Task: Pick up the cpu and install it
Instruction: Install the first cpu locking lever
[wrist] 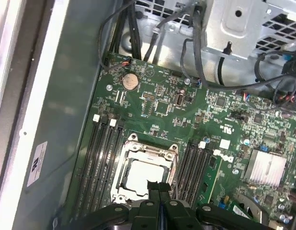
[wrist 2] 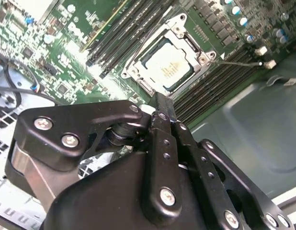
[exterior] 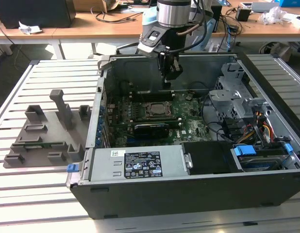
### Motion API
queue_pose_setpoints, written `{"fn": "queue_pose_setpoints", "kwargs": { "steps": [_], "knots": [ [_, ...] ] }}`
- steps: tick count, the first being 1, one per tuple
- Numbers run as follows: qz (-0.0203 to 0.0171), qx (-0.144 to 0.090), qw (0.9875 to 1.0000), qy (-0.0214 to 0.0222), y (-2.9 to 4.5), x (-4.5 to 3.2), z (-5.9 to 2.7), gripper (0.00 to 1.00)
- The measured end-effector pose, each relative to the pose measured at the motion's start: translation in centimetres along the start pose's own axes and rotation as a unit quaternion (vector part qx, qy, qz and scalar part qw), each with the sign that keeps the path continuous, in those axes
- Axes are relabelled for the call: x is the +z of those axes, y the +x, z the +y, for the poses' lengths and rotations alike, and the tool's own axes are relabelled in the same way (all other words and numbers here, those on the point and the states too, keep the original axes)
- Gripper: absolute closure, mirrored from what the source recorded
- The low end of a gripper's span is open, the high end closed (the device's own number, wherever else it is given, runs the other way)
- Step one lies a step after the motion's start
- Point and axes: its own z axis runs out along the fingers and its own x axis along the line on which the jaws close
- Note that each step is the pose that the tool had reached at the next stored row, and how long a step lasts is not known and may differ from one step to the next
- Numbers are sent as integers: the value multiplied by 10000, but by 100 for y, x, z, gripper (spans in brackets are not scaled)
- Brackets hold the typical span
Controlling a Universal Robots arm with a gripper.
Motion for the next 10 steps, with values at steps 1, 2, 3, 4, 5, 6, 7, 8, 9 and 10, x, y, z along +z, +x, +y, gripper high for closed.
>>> {"fn": "queue_pose_setpoints", "kwargs": {
  "steps": [1, 2, 3, 4, 5, 6, 7, 8, 9, 10],
  "knots": [
    [-9, -199, 9998, -15, 0, 0, 0, 89],
    [-18, -370, 9993, -27, 0, 0, 0, 89],
    [-21, -450, 9990, -33, 0, 0, 0, 89],
    [-25, -528, 9986, -39, 0, 0, 0, 89],
    [-30, -647, 9979, -48, 0, 1, 0, 89],
    [-38, -794, 9968, -59, 0, 0, 0, 89],
    [-40, -852, 9963, -63, 0, 0, 0, 89],
    [-44, -919, 9957, -68, 0, 0, 0, 89],
    [-48, -1021, 9947, -76, 0, 0, 0, 89],
    [-54, -1126, 9936, -83, 0, 0, 0, 89]
  ]
}}
